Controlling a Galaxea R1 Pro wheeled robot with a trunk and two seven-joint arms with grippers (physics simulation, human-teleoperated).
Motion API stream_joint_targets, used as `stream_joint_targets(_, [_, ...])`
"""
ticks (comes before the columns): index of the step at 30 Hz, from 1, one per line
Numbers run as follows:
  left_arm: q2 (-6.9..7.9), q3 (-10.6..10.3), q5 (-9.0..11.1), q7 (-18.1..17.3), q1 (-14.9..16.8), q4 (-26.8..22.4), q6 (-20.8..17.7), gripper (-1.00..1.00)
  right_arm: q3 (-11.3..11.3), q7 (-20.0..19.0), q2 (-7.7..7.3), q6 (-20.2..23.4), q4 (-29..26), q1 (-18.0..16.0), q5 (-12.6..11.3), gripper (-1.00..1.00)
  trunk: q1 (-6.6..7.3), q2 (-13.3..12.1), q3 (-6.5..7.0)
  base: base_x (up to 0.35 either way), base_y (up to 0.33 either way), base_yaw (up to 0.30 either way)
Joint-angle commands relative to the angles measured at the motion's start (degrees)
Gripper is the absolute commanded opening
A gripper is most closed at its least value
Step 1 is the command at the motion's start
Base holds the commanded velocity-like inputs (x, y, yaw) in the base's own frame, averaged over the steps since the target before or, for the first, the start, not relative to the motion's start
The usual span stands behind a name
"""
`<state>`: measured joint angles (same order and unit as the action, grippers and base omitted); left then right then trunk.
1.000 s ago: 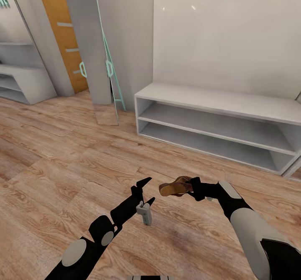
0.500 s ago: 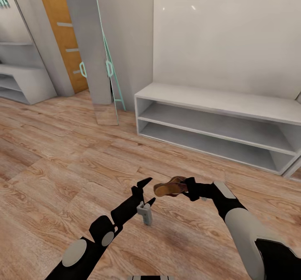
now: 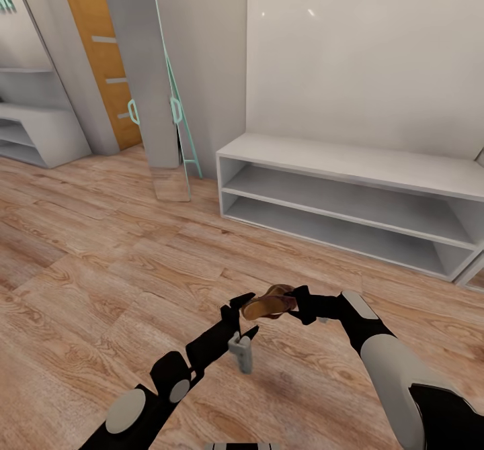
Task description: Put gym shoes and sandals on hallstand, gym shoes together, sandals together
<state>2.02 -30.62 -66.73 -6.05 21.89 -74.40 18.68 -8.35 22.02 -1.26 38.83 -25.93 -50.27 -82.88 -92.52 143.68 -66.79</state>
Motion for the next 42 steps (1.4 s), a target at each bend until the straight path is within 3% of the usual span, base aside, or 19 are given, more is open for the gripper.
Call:
stream_joint_targets(1, [0.0, 0.0, 0.0, 0.0, 0.0, 0.0, 0.0, 1.0, 0.0, 0.0, 0.0, 0.0, 0.0, 0.0, 0.0, -1.0, 0.0, 0.0, 0.0, 0.0, 0.0, 0.0])
stream_joint_targets(7, [0.0, -3.2, 0.2, 0.0, 0.0, 0.0, -1.0, 1.0, 0.0, 0.0, 0.02, 0.3, 0.0, 0.0, 0.0, -1.0, 0.0, 0.0, 0.0, 0.0, 0.0, 0.0])
stream_joint_targets(9, [-0.04, -4.3, 1.4, 0.0, 0.0, 0.1, -1.6, 1.0, 0.0, 0.0, 0.01, 0.4, 0.0, 0.0, 0.0, -1.0, 0.0, 0.0, 0.0, 0.0, 0.0, 0.0])
stream_joint_targets(11, [0.02, -7.2, 8.4, 0.0, 0.0, 0.5, -2.1, 1.0, 0.0, 0.0, -0.02, 0.4, 0.0, 0.0, 0.0, -1.0, 0.0, 0.0, 0.0, 0.0, 0.0, 0.0])
stream_joint_targets(12, [0.07, -7.6, 10.1, 0.0, 0.0, 0.8, -2.2, 1.0, 0.0, 0.0, -0.03, 0.4, 0.0, 0.0, 0.0, -1.0, 0.0, 0.0, 0.0, 0.0, 0.0, 0.0])
stream_joint_targets(15, [0.18, -8.3, 13.9, 0.0, 0.0, 1.5, -2.5, 1.0, 0.0, 0.0, -0.04, 0.4, 0.0, 0.0, 0.0, -1.0, 0.0, 0.0, 0.0, 0.0, 0.0, 0.0])
stream_joint_targets(18, [0.31, -8.5, 15.8, 0.0, 0.0, 2.0, -2.7, 1.0, 0.0, 0.0, -0.04, 0.4, 0.0, 0.0, 0.0, -1.0, 0.0, 0.0, 0.0, 0.0, 0.0, 0.0])
stream_joint_targets(26, [0.56, -8.4, 17.3, 0.1, 0.0, 2.2, -2.8, 1.0, 0.0, 0.0, -0.01, 0.5, 0.0, 0.0, 0.0, -1.0, 0.0, 0.0, 0.0, 0.0, 0.0, 0.0])
stream_joint_targets(36, [1.43, -8.1, 17.3, 0.1, 0.0, 0.5, -2.9, 1.0, 0.0, 0.0, -0.05, 0.5, 0.0, 0.0, 0.0, -1.0, 0.0, 0.0, 0.0, 0.0, 0.0, 0.0])
stream_joint_targets(42, [2.4, -4.1, 16.6, 0.1, 0.0, -3.4, -2.9, 1.0, 0.0, 0.0, -0.05, 0.5, 0.0, 0.0, 0.0, -1.0, 0.0, 0.0, 0.0, 0.0, 0.0, 0.0])
